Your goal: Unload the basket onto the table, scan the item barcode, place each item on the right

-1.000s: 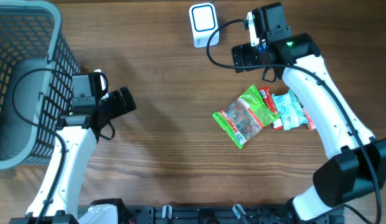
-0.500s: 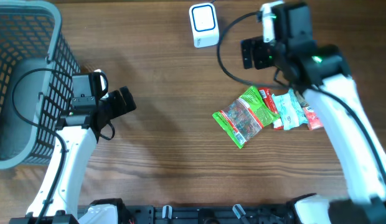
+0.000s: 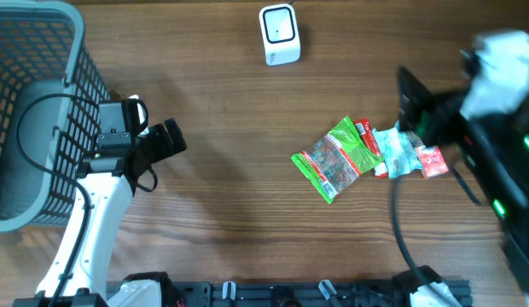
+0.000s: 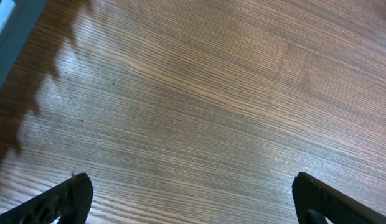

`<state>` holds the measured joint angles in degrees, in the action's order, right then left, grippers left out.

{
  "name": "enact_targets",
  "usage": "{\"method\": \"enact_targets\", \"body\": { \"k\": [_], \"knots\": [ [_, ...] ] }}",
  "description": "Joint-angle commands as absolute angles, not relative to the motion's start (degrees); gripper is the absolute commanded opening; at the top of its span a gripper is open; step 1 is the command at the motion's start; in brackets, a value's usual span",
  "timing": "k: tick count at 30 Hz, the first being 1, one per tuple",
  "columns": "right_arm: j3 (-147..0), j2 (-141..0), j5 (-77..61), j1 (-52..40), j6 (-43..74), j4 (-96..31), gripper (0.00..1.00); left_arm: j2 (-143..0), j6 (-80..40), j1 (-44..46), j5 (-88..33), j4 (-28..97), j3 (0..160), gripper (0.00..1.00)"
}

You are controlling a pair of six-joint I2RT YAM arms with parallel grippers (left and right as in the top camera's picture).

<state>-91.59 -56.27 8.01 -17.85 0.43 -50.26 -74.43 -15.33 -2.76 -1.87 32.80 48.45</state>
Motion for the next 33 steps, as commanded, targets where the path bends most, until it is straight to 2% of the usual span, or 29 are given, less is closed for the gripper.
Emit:
{"method": "enact_targets", "body": {
  "k": [1,13,21,29,33],
  "knots": [
    [-91.9,-49.5,9.0,-18.0,1.5,-50.2,1.00,-74.7,-15.6,-3.0,-2.5,32.6,48.3,1.00],
    [-91.2,-36.1,9.2,-18.0,1.3,-55.6,1.00,-74.7,-15.6,-3.0,-2.5,32.6,48.3,1.00],
    [-78.7,-25.8,9.0,-13.3,0.2,-53.6,1.00,-74.7,-15.6,-3.0,-2.5,32.6,48.3,1.00],
    [-54.9,-9.4,7.4,-6.7,3.1,-36.7,1.00,-74.7,-15.6,-3.0,-2.5,32.6,48.3,1.00],
    [-43.2,-4.2,4.2,-5.6,3.0,-22.1,1.00,-74.7,-15.6,-3.0,-2.5,32.6,48.3,1.00]
  ]
}}
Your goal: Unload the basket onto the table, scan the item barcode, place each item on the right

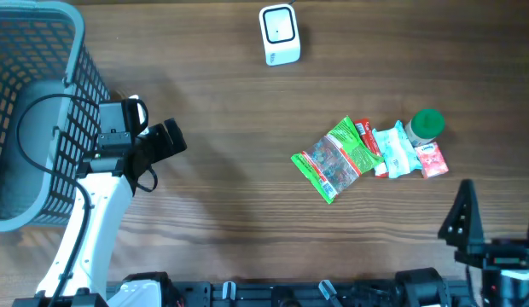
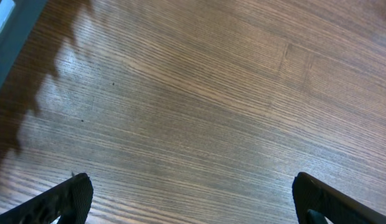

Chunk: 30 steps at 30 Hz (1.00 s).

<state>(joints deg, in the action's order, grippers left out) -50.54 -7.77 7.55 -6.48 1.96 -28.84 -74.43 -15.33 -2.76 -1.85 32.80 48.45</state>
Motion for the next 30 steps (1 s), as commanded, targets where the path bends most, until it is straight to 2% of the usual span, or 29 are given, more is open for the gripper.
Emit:
{"method": "enact_targets", "body": {
  "k": [1,7,13,24,30],
  "knots": [
    [-39.4,-3.0,3.3,-5.5,3.0,-16.3,1.00,-74.7,-15.6,-3.0,-2.5,32.6,48.3,1.00],
    [-23.1,-0.3,-2.6,-4.9,3.1,10.5,1.00,-74.7,-15.6,-3.0,-2.5,32.6,48.3,1.00],
    [-11.8,-0.3,-4.8,-4.8,3.3,23.3,1.00,-74.7,-15.6,-3.0,-2.5,32.6,48.3,1.00],
    [-0.2,-0.2,-4.5,-4.8,6.4,23.1,1.00,-74.7,-15.6,-3.0,-2.5,32.6,48.3,1.00],
    [-0.3,-0.2,-3.9,-4.8,7.7,10.7,1.00,-74.7,-15.6,-3.0,-2.5,32.6,48.3,1.00]
  ]
}}
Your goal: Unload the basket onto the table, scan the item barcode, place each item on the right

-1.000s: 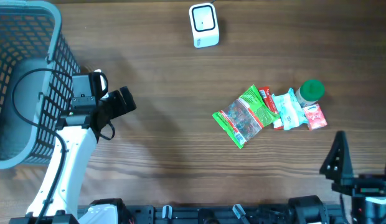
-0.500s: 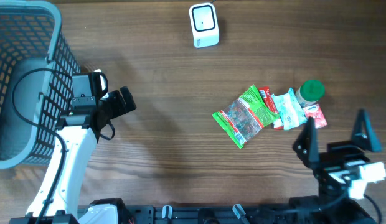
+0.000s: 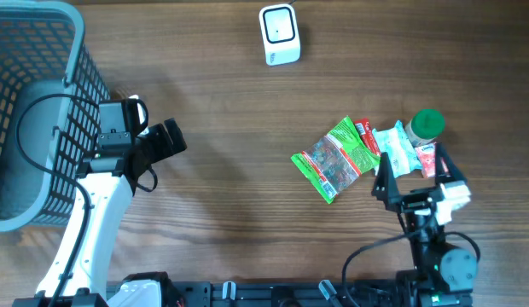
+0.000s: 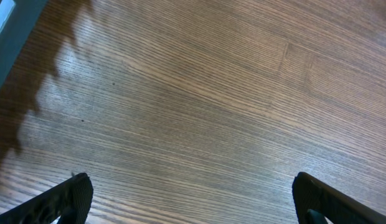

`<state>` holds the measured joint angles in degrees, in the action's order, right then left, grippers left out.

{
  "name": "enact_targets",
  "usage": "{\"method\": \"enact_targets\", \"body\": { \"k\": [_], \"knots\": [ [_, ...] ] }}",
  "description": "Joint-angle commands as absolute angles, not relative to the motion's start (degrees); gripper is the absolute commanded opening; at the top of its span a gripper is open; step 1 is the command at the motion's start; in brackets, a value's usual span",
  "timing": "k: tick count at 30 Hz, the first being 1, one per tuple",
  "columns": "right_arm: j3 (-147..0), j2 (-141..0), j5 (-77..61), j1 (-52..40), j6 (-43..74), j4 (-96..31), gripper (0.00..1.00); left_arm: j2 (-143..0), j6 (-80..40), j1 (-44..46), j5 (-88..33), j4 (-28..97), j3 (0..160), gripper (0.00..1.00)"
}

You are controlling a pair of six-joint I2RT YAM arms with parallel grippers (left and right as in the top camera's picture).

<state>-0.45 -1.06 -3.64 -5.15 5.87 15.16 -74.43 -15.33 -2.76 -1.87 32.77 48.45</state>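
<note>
A white barcode scanner (image 3: 279, 34) stands at the table's far edge. Right of centre lies a green snack packet (image 3: 337, 159), and beside it a pale blue packet (image 3: 397, 150), small red packets (image 3: 430, 160) and a green-capped bottle (image 3: 428, 124). My right gripper (image 3: 411, 175) is open at the near edge of the pale blue packet, with a finger on either side of its lower end. My left gripper (image 3: 171, 139) hangs open by the basket. In the left wrist view it (image 4: 192, 186) has only bare wood between its fingers (image 4: 75, 193).
A tall grey-blue wire basket (image 3: 43, 51) fills the far left corner, right behind my left arm. The wooden table (image 3: 239, 196) stretches between the left arm and the packets. A dark rail runs along the near edge.
My right arm has moved from the near right corner of the table up to the packets, its open gripper now at the pale blue packet. The left arm has stayed put.
At first my right arm was a blur over the right-hand packets, hiding the bottle. Then it stood low at the near right corner with all items uncovered. Now its open gripper is at the near edge of the packets. The items and left arm have not shifted.
</note>
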Motion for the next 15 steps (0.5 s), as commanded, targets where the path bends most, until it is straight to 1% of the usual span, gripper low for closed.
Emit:
{"method": "enact_targets", "body": {
  "k": [1,4,15],
  "knots": [
    [-0.3,-0.2,-3.9,-4.8,7.7,8.6,1.00,-74.7,-15.6,-3.0,-2.5,32.6,48.3,1.00],
    [-0.3,-0.2,-3.9,-4.8,7.7,0.4,1.00,-74.7,-15.6,-3.0,-2.5,32.6,48.3,1.00],
    [-0.3,-0.2,-3.9,-4.8,7.6,0.1,1.00,-74.7,-15.6,-3.0,-2.5,32.6,48.3,1.00]
  ]
}}
